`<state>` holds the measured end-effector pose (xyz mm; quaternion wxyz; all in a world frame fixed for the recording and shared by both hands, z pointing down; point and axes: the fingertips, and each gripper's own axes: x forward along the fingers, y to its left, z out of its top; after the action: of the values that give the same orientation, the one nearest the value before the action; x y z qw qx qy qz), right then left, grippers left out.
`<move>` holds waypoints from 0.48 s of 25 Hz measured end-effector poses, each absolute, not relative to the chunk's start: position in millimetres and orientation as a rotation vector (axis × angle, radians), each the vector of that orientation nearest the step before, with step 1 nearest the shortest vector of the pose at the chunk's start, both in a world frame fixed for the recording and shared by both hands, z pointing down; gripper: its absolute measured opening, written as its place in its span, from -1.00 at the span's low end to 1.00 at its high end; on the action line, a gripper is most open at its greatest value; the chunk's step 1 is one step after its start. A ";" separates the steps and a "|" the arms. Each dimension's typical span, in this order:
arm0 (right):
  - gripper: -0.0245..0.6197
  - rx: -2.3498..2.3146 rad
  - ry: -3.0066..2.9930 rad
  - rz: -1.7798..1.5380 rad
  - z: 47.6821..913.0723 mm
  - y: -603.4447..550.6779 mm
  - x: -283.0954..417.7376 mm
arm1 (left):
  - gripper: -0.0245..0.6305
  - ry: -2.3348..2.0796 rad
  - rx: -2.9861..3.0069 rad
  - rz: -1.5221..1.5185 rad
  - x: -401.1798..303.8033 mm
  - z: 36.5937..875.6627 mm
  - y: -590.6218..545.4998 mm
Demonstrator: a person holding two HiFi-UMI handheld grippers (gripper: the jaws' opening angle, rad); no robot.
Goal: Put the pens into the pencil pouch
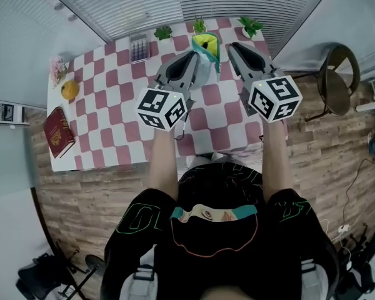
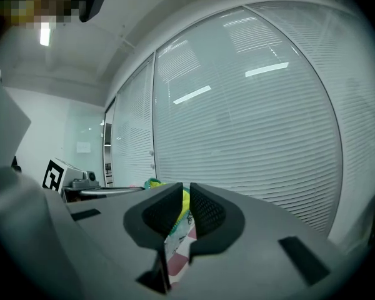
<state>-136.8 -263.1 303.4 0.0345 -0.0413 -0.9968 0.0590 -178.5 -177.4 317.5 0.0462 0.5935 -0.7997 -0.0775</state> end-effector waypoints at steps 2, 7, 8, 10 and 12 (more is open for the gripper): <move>-0.81 -0.112 -3.073 0.204 301.1 -268.9 -138.3 | -0.92 -2.482 1.768 -0.248 -184.8 312.7 -175.7; -0.89 -0.047 -3.093 0.280 298.2 -286.7 -138.9 | -0.92 -2.588 1.626 -0.249 -204.2 305.7 -170.7; -0.91 -0.032 -3.097 0.293 298.4 -290.1 -137.9 | -0.92 -2.607 1.599 -0.240 -207.4 306.2 -169.9; -0.91 -0.016 -3.102 0.325 300.6 -294.9 -134.3 | -0.92 -2.642 1.541 -0.215 -212.5 309.1 -166.6; -0.92 0.001 -3.095 0.351 304.4 -298.9 -131.9 | -0.92 -2.683 1.475 -0.194 -218.0 311.4 -161.4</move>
<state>-131.9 -298.9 304.4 0.0134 0.0003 -0.9935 0.1127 -218.0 -161.4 311.4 0.0368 0.4804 -0.8740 -0.0632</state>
